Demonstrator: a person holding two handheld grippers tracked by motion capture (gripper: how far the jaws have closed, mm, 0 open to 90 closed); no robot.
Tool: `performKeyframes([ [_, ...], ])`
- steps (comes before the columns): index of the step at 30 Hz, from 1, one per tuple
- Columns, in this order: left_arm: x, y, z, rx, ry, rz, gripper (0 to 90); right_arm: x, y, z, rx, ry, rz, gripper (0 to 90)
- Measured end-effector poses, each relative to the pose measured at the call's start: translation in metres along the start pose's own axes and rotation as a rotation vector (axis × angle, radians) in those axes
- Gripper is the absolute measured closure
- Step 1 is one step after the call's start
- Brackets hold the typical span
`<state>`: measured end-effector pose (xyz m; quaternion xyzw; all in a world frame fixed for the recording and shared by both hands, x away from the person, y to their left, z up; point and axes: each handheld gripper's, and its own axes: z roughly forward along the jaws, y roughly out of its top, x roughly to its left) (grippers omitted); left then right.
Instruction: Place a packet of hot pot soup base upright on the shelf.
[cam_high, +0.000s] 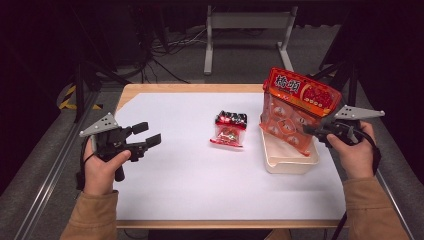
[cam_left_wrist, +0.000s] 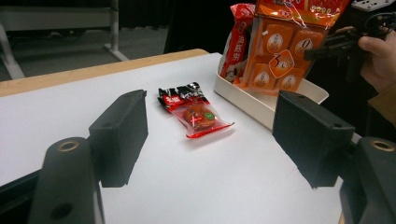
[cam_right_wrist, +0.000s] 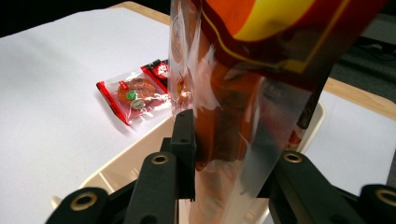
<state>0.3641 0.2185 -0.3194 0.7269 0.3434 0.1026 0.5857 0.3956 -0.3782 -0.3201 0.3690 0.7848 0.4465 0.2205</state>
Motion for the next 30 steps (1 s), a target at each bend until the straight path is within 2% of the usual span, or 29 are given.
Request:
performKeyframes([
  [12,0.0,-0.001,0.002,0.005,-0.005,-0.007,27.8,0.001,-0.006,0.007,0.07,-0.003,-0.002,71.3],
  [19,0.001,-0.002,0.005,0.012,-0.008,-0.011,27.6,-0.002,-0.01,0.012,0.084,0.003,0.01,71.2],
  [22,0.001,-0.001,0.005,0.012,-0.009,-0.01,27.5,0.004,-0.011,0.024,0.152,0.0,-0.028,71.2],
  [26,0.001,-0.002,0.004,0.009,-0.01,-0.014,27.4,0.007,-0.009,0.024,0.153,-0.003,-0.031,71.2],
  [30,0.001,-0.002,0.004,0.009,-0.012,-0.016,27.4,0.003,-0.012,0.023,0.153,0.014,0.002,71.1],
])
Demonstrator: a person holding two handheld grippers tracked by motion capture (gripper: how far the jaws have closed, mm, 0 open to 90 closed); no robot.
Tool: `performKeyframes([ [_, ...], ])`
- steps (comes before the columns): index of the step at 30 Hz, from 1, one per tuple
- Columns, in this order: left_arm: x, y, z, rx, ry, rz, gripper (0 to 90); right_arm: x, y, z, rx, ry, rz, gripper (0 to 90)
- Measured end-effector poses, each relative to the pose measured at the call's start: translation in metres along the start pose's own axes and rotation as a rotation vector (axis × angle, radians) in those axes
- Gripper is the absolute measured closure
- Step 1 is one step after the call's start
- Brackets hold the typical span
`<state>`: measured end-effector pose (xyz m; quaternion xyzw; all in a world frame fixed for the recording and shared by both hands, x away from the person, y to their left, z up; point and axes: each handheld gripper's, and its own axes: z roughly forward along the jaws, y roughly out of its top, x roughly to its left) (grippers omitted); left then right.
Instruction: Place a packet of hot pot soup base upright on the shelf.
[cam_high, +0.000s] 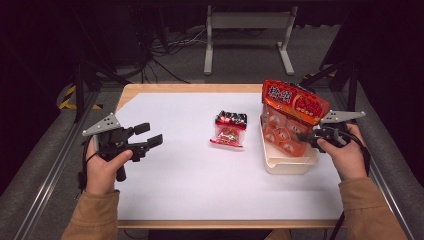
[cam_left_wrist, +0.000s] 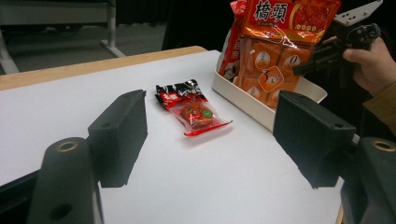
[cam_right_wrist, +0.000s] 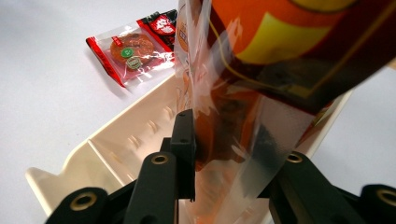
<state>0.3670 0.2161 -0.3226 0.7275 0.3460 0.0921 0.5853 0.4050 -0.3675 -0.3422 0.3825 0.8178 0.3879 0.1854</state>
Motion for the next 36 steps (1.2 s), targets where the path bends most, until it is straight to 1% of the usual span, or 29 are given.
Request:
performKeyframes([
  [3,0.0,0.0,0.0,-0.001,0.001,0.002,27.1,-0.002,-0.002,0.0,-0.01,0.001,0.014,71.0],
  [5,0.0,0.0,0.0,-0.001,0.001,0.001,27.0,-0.006,-0.006,0.0,-0.017,0.008,0.043,71.0],
  [8,0.0,0.0,0.001,-0.001,0.002,0.0,26.9,-0.012,-0.012,0.001,-0.032,0.01,0.073,70.3],
  [9,0.001,0.0,0.001,-0.001,0.002,-0.001,26.8,-0.014,-0.014,0.001,-0.036,0.005,0.078,69.4],
  [12,0.001,0.0,0.001,0.0,0.002,-0.004,26.6,-0.016,-0.018,0.001,-0.038,-0.022,0.069,66.6],
  [15,0.001,-0.001,0.0,0.0,0.004,-0.003,26.4,-0.011,-0.016,0.001,-0.056,-0.053,0.047,57.6],
  [16,0.001,-0.001,0.0,-0.001,0.003,-0.003,26.4,-0.011,-0.016,0.001,-0.056,-0.053,0.047,57.6],
  [17,0.001,-0.001,0.0,0.001,0.003,-0.005,26.2,-0.009,-0.015,-0.001,-0.072,-0.07,0.052,50.4],
  [18,0.001,-0.001,0.0,0.0,0.003,-0.005,26.2,-0.009,-0.015,-0.001,-0.072,-0.07,0.052,50.4],
  [20,0.002,-0.001,-0.001,-0.003,0.006,-0.004,25.8,-0.008,-0.017,-0.004,-0.09,-0.071,0.064,44.1],
  [21,0.002,-0.001,-0.001,-0.002,0.006,-0.005,25.5,-0.007,-0.018,-0.006,-0.096,-0.082,0.069,41.6],
  [23,0.002,-0.001,-0.001,-0.002,0.008,-0.005,25.1,-0.007,-0.021,-0.01,-0.103,-0.093,0.074,38.4],
  [25,0.002,-0.001,0.0,0.0,0.008,-0.008,24.7,-0.006,-0.024,-0.013,-0.112,-0.094,0.085,35.0],
  [28,0.002,-0.001,0.0,-0.001,0.012,-0.003,23.7,-0.001,-0.03,-0.022,-0.134,-0.108,0.094,31.9],
  [29,0.002,-0.001,0.0,-0.002,0.013,-0.003,23.7,-0.001,-0.03,-0.022,-0.134,-0.108,0.094,31.9],
  [31,0.002,-0.001,0.001,-0.001,0.016,-0.001,23.4,0.003,-0.033,-0.027,-0.142,-0.116,0.084,31.6],
  [33,0.002,-0.002,0.002,0.003,0.017,-0.003,23.3,0.007,-0.034,-0.032,-0.144,-0.13,0.075,31.3],
  [34,0.001,-0.002,0.003,0.006,0.015,-0.002,23.1,0.012,-0.036,-0.038,-0.136,-0.15,0.068,31.1],
  [36,0.001,-0.002,0.004,0.009,0.015,-0.004,23.1,0.015,-0.036,-0.04,-0.132,-0.155,0.073,31.1],
])
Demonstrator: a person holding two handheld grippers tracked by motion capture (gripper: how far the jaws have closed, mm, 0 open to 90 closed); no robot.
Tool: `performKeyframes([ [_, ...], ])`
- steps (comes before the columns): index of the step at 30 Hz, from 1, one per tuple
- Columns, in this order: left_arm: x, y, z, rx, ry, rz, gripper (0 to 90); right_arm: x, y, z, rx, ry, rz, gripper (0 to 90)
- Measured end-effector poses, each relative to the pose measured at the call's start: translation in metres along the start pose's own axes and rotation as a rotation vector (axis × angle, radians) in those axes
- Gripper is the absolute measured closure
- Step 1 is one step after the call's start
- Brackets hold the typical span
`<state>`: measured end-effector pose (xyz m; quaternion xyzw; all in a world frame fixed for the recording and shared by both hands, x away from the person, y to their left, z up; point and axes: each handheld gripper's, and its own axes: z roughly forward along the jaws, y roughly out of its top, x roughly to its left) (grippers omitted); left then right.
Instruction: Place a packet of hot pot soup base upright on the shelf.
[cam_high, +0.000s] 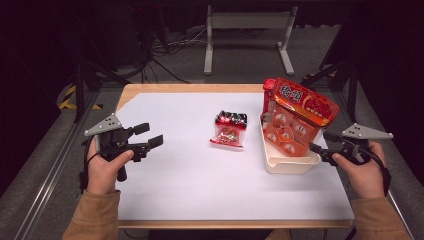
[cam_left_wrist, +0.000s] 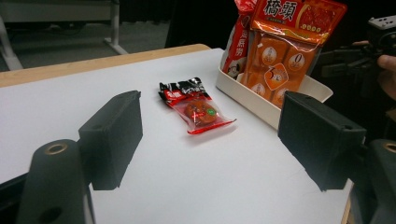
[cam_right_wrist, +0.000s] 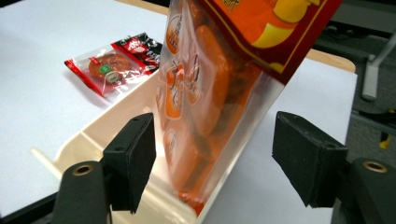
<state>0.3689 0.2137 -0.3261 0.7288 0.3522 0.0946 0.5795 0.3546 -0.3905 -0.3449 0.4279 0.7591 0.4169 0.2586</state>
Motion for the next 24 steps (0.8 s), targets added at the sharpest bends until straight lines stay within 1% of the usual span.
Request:
performKeyframes([
  [1,0.0,0.0,0.0,0.003,-0.002,0.002,23.0,0.003,0.0,-0.003,-0.001,-0.005,0.0,31.1],
  [3,0.0,0.0,0.001,0.007,0.0,0.003,22.9,0.009,0.001,-0.007,-0.011,0.001,-0.004,31.1],
  [5,0.0,0.0,0.001,0.008,-0.002,0.002,22.8,0.017,0.004,-0.012,-0.026,0.004,-0.03,31.1],
  [7,0.0,0.0,0.002,0.008,0.0,0.002,22.7,0.023,0.007,-0.015,-0.031,0.016,-0.04,30.9],
  [9,0.0,-0.001,0.002,0.008,0.002,0.001,22.6,0.032,0.011,-0.016,-0.038,0.031,-0.06,30.8],
  [12,0.0,-0.001,0.003,0.015,0.011,0.0,22.5,0.043,0.014,-0.015,-0.05,0.068,-0.086,30.1],
  [13,0.0,-0.002,0.003,0.02,0.021,0.003,22.4,0.047,0.015,-0.015,-0.054,0.082,-0.096,29.9],
  [14,0.0,-0.002,0.003,0.02,0.021,0.003,22.1,0.054,0.016,-0.013,-0.057,0.101,-0.109,29.8],
  [15,0.001,-0.002,0.005,0.026,0.043,0.003,21.6,0.059,0.017,-0.011,-0.06,0.118,-0.119,29.7],
  [16,0.001,-0.003,0.005,0.031,0.053,0.001,21.1,0.063,0.017,-0.009,-0.063,0.138,-0.129,29.8],
  [17,0.001,-0.003,0.005,0.031,0.053,0.001,20.6,0.068,0.017,-0.007,-0.068,0.161,-0.141,29.8],
  [18,0.003,-0.004,0.007,0.038,0.066,0.012,20.1,0.072,0.016,-0.005,-0.075,0.184,-0.149,29.8],
  [20,0.003,-0.005,0.009,0.042,0.067,0.003,19.4,0.081,0.016,0.0,-0.083,0.226,-0.172,33.0],
  [21,0.003,-0.005,0.009,0.042,0.067,0.003,19.3,0.081,0.016,0.0,-0.083,0.226,-0.172,33.0],
  [22,0.004,-0.005,0.01,0.045,0.07,0.01,19.3,0.085,0.016,0.002,-0.081,0.255,-0.178,35.6],
  [23,0.003,-0.005,0.01,0.047,0.07,0.004,19.2,0.088,0.016,0.005,-0.08,0.288,-0.174,37.7],
  [24,0.004,-0.005,0.011,0.049,0.072,0.01,19.1,0.091,0.015,0.007,-0.08,0.315,-0.171,38.3],
])
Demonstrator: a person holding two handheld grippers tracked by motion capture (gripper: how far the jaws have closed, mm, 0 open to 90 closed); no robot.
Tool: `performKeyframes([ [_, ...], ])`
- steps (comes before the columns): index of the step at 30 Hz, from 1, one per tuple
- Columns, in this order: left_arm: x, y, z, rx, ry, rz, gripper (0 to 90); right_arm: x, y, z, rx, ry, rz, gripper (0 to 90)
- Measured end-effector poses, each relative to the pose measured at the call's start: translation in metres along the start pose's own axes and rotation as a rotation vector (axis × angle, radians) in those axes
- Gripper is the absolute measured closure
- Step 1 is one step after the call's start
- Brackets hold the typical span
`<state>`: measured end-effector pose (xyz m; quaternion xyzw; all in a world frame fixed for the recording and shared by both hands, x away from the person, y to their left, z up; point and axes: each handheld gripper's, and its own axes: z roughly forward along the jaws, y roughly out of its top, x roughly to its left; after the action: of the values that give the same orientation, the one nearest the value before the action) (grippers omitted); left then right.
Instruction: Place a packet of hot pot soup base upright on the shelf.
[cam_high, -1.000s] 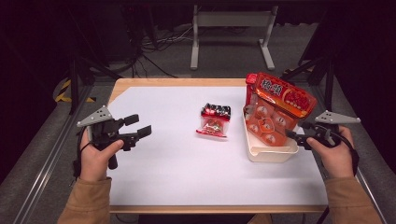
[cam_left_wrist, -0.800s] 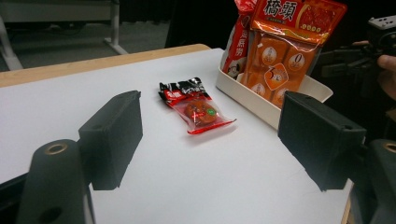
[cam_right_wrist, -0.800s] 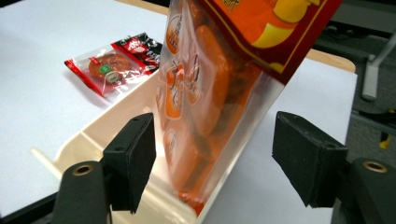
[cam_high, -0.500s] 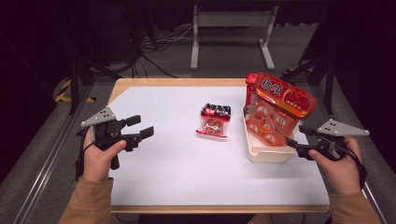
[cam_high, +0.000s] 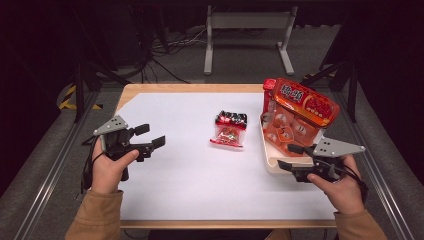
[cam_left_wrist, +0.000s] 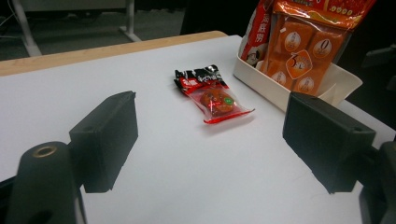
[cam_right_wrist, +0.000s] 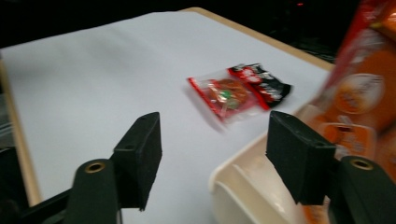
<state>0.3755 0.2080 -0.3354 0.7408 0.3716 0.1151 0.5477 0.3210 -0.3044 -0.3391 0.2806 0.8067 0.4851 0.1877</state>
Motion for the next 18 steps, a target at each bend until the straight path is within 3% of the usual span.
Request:
performKeyframes([
  [7,0.0,-0.001,0.003,0.015,0.001,0.003,18.2,0.014,0.0,0.015,-0.039,0.097,-0.044,40.6],
  [11,0.001,-0.001,0.006,0.016,0.012,0.015,17.8,0.019,0.0,0.018,-0.049,0.113,-0.049,42.6],
  [18,0.001,-0.001,0.023,0.021,0.01,0.029,20.1,0.031,-0.003,0.033,-0.007,0.169,-0.068,52.6],
])
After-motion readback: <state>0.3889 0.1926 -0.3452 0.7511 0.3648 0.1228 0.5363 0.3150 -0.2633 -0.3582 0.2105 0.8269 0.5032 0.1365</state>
